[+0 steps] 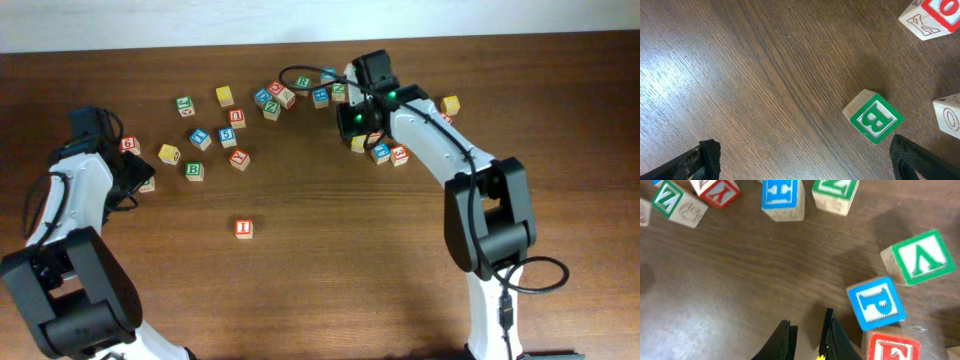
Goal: Spell out ICRA
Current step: 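Raise the right arm and swing it over the right block cluster, then lower the right gripper toward the yellow-bordered C block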
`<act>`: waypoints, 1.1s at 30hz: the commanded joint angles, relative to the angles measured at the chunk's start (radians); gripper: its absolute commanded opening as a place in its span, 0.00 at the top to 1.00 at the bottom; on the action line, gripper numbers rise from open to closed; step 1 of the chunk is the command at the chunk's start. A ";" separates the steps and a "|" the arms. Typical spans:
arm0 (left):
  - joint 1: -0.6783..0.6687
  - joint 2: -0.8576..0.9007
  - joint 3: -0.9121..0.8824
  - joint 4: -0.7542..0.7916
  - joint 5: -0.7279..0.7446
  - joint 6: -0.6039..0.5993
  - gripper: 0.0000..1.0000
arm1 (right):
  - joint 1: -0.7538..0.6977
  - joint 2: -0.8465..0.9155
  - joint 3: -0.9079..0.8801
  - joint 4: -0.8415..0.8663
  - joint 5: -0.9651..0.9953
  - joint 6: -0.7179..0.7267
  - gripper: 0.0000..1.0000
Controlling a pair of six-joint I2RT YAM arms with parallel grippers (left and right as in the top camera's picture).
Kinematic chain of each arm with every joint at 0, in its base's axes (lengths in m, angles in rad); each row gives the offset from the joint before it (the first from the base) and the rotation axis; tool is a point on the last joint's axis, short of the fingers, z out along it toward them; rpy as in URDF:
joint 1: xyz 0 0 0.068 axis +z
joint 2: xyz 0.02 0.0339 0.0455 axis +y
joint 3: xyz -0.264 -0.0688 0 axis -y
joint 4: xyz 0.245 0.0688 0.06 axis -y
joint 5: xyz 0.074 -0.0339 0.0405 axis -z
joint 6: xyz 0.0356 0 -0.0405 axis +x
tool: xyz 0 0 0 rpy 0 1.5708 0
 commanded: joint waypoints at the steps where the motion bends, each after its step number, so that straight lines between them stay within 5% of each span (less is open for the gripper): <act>1: 0.002 -0.022 -0.004 -0.001 -0.003 -0.003 0.00 | 0.022 0.017 0.015 0.007 0.135 0.016 0.87; 18: 0.002 -0.022 -0.004 -0.001 -0.003 -0.003 0.01 | 0.003 0.062 0.015 -0.145 0.262 0.057 0.82; 33: 0.002 -0.022 -0.004 -0.001 -0.003 -0.003 0.01 | -0.047 0.062 0.015 -0.228 0.175 0.065 0.58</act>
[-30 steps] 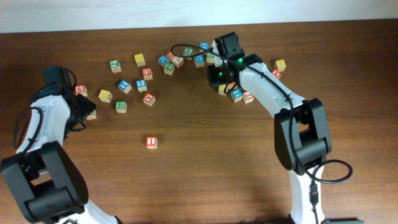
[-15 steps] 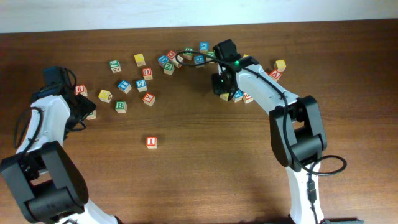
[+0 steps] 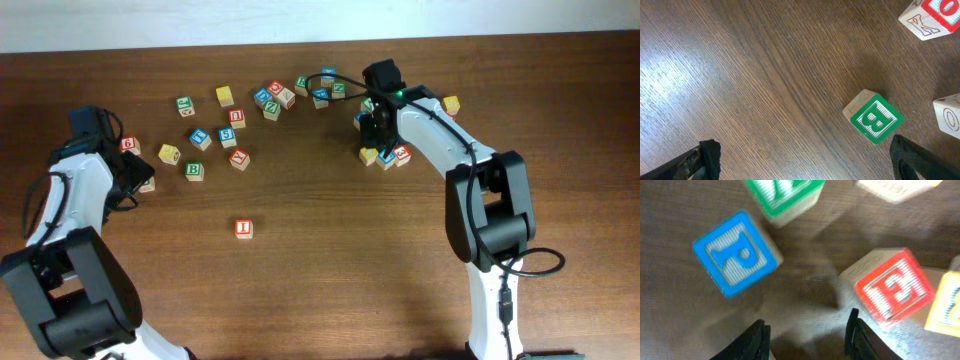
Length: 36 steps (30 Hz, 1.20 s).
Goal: Spell out ICRA
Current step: 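Lower the right gripper toward the yellow-bordered C block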
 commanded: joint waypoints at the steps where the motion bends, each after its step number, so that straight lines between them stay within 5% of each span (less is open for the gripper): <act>1: 0.002 -0.022 -0.004 -0.001 -0.003 -0.003 0.01 | 0.005 0.014 0.015 -0.072 -0.038 0.012 0.58; 7: 0.002 -0.022 -0.004 -0.001 -0.003 -0.003 0.01 | -0.013 0.014 0.015 -0.182 -0.031 0.013 0.49; 14: 0.002 -0.022 -0.004 -0.001 -0.003 -0.003 0.01 | -0.029 0.014 0.015 -0.319 -0.043 0.061 0.51; 18: 0.002 -0.022 -0.004 -0.001 -0.003 -0.003 0.00 | -0.029 0.014 0.015 -0.355 -0.042 0.061 0.61; 36: 0.002 -0.022 -0.004 -0.001 -0.003 -0.003 0.01 | 0.006 0.014 0.015 -0.455 -0.295 0.083 0.52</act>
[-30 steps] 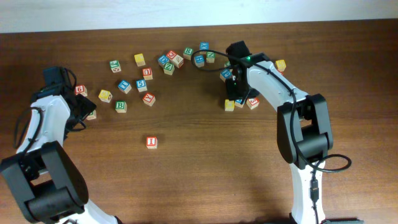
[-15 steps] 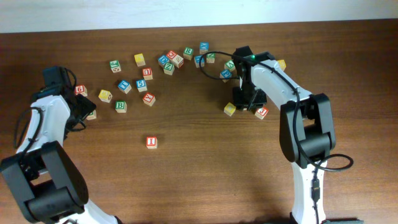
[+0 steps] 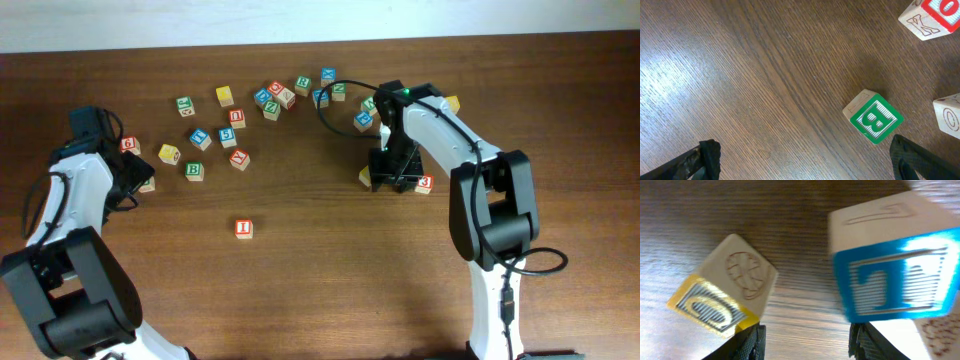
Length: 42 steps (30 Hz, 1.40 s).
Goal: Spell out ICRA
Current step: 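Lower the right gripper toward the yellow-bordered C block, then close the right gripper on the yellow C block and lift it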
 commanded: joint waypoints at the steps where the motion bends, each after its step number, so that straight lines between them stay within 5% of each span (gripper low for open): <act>1: 0.002 -0.022 -0.004 -0.001 -0.003 -0.003 0.01 | 0.033 0.014 0.014 0.016 -0.038 0.008 0.52; 14: 0.002 -0.022 -0.004 -0.001 -0.003 -0.003 0.01 | 0.061 0.014 0.014 0.150 0.086 0.008 0.27; 30: 0.002 -0.022 -0.004 -0.001 -0.003 -0.003 0.01 | 0.097 0.014 0.014 0.259 0.117 0.004 0.44; 42: 0.002 -0.022 -0.004 -0.001 -0.003 -0.003 0.00 | 0.097 0.014 0.014 0.346 0.135 -0.230 0.38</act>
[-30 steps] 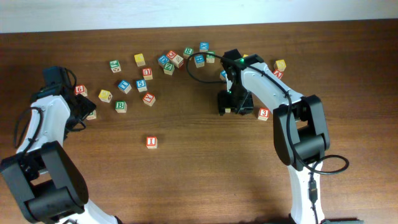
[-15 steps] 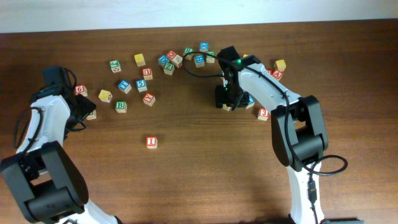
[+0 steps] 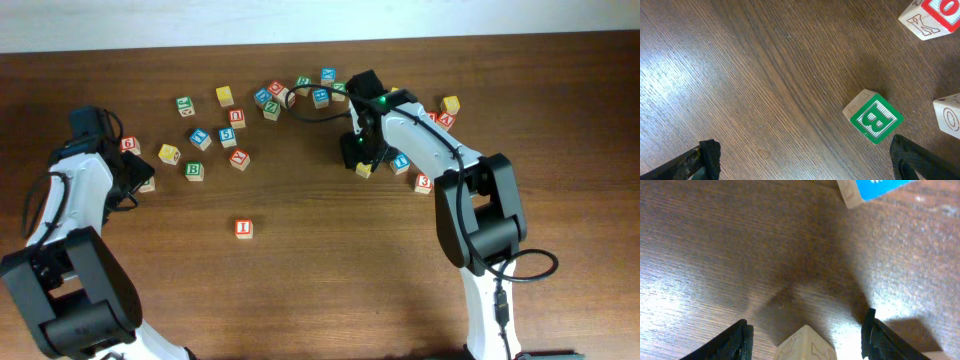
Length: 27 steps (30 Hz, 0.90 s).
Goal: Spell out ICRA
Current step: 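Close the right gripper on the yellow C block and lift it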
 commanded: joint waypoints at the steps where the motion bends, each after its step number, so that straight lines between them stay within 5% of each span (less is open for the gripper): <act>1: 0.002 -0.022 -0.004 -0.001 -0.003 -0.003 0.01 | 0.009 0.014 0.010 -0.010 0.016 -0.101 0.38; 10: 0.002 -0.022 -0.004 -0.001 -0.003 -0.003 0.01 | 0.009 0.014 0.010 -0.063 0.016 -0.101 0.50; 15: 0.002 -0.022 -0.004 -0.001 -0.003 -0.003 0.01 | 0.009 0.014 0.010 -0.055 0.016 -0.101 0.75; 25: 0.002 -0.022 -0.004 -0.001 -0.003 -0.003 0.01 | 0.009 0.014 0.010 -0.087 0.016 -0.054 0.75; 27: 0.002 -0.022 -0.004 -0.001 -0.003 -0.003 0.00 | 0.009 0.014 0.010 -0.105 0.016 0.035 0.65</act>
